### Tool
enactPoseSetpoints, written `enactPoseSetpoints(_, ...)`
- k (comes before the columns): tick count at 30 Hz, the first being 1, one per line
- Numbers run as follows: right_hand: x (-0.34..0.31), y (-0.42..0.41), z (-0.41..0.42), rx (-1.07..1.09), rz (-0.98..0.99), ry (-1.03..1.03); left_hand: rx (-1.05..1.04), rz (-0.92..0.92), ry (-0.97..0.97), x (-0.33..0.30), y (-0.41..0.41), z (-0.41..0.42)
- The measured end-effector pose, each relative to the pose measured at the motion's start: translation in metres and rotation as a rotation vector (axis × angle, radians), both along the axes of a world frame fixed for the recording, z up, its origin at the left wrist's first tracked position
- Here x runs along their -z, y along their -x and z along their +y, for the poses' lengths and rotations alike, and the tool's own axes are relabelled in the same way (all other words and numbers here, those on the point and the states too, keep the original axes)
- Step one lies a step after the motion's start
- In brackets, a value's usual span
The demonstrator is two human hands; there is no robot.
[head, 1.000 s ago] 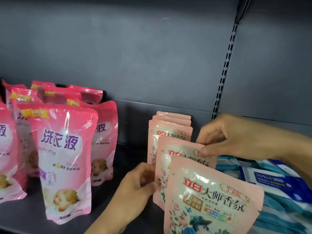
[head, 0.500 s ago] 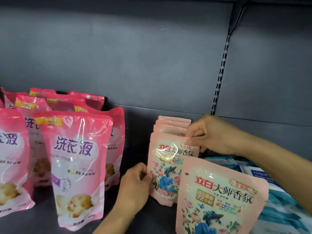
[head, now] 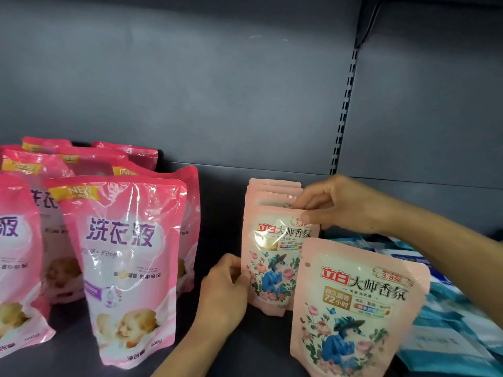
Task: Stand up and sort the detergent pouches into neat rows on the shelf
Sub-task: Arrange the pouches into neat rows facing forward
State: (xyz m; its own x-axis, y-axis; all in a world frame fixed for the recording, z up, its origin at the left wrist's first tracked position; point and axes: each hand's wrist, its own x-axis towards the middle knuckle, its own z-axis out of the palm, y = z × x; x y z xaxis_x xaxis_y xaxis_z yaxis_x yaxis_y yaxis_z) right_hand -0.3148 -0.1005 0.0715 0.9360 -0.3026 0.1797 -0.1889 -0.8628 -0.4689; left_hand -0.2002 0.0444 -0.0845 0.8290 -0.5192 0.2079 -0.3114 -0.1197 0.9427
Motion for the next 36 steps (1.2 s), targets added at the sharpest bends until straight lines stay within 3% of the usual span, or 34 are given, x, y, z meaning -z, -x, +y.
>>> enactPoseSetpoints(3, -0.008, 0.018, 0.004, 0.028, -0.184, -0.021, -0.019, -0.080, -0.004, 0.004, 0.010, 0.007)
enactPoseSetpoints(6, -0.018, 0.055, 0.017, 0.022, -0.338, -0.178, -0.037, -0.196, 0.008, 0.005, 0.027, 0.023)
enactPoseSetpoints(9, -0.014, 0.094, 0.036, -0.037, -0.186, -0.227, 0.023, -0.286, 0.018, 0.010, 0.041, 0.039)
enactPoseSetpoints(12, 0.010, 0.106, 0.048, 0.085, -0.012, -0.169, 0.120, -0.276, -0.009, 0.017, 0.051, 0.048)
enactPoseSetpoints(18, 0.041, 0.091, 0.062, 0.326, -0.307, -0.213, 0.226, -0.249, 0.013, 0.015, 0.061, 0.059)
enactPoseSetpoints(29, 0.061, 0.041, 0.091, 0.296, -0.528, -0.355, 0.248, -0.210, 0.013, 0.012, 0.048, 0.075)
enactPoseSetpoints(36, 0.116, 0.054, 0.101, 0.385, -0.674, -0.613, 0.248, -0.300, -0.055, 0.021, 0.045, 0.079)
